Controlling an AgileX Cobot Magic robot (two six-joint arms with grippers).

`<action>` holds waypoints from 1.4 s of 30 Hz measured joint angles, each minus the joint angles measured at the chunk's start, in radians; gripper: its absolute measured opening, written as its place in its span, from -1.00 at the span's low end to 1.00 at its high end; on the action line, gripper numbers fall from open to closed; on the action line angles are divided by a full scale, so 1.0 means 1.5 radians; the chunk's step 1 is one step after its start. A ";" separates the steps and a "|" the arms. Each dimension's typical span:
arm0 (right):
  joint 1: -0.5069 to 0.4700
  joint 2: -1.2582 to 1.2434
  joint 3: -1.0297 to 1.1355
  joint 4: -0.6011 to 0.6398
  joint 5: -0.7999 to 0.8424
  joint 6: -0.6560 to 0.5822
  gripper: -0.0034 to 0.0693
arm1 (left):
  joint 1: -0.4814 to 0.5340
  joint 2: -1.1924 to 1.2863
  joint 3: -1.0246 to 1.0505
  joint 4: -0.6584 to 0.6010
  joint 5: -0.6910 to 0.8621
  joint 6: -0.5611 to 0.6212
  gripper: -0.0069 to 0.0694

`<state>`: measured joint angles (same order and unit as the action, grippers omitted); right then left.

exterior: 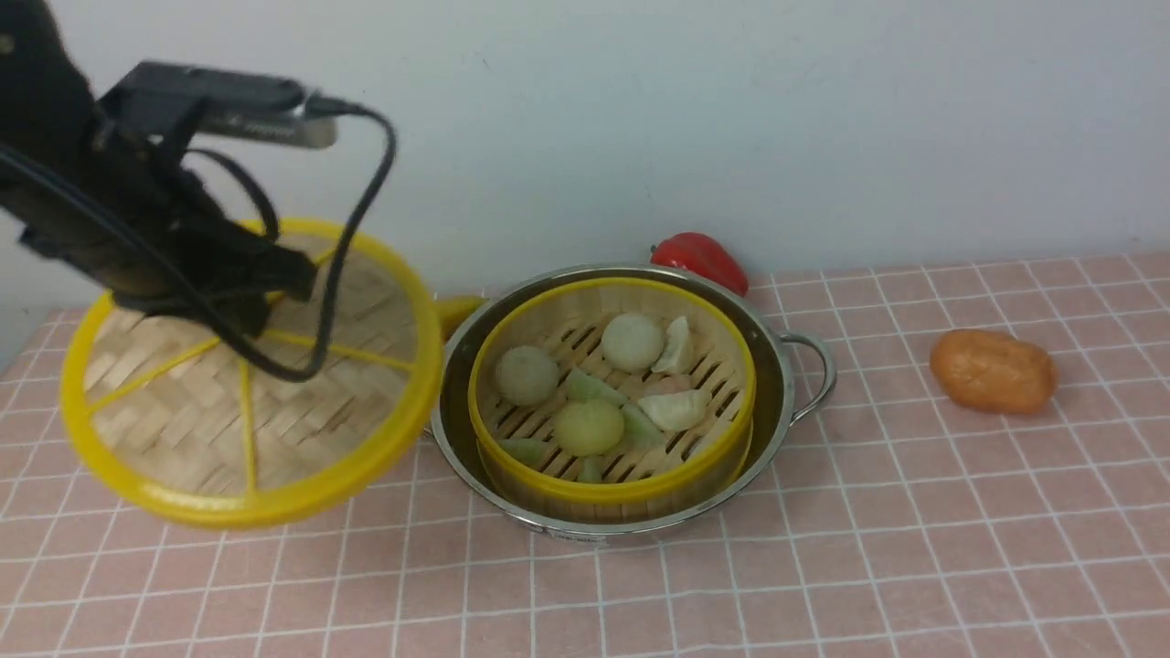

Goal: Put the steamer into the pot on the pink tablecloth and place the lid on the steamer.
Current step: 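Place the yellow bamboo steamer lid onto the steamer in the pot with the left gripper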

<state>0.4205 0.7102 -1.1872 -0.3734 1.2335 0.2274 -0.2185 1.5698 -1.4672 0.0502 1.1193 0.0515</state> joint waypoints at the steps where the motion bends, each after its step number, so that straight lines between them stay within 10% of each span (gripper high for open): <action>1: 0.000 -0.018 0.030 0.010 0.000 0.005 0.50 | -0.029 0.017 -0.021 -0.002 -0.005 -0.003 -0.51; 11: 0.000 -0.154 0.218 0.140 0.003 0.022 0.50 | -0.189 0.266 -0.276 -0.013 0.015 -0.012 -0.51; 42: 0.000 -0.170 0.220 0.168 0.003 0.017 0.50 | -0.195 0.353 -0.459 -0.026 0.074 -0.051 -0.51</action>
<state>0.4205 0.4554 -0.8570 -0.1212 1.2382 0.2526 -0.5116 2.0997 -2.1562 0.0111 1.2296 -0.0254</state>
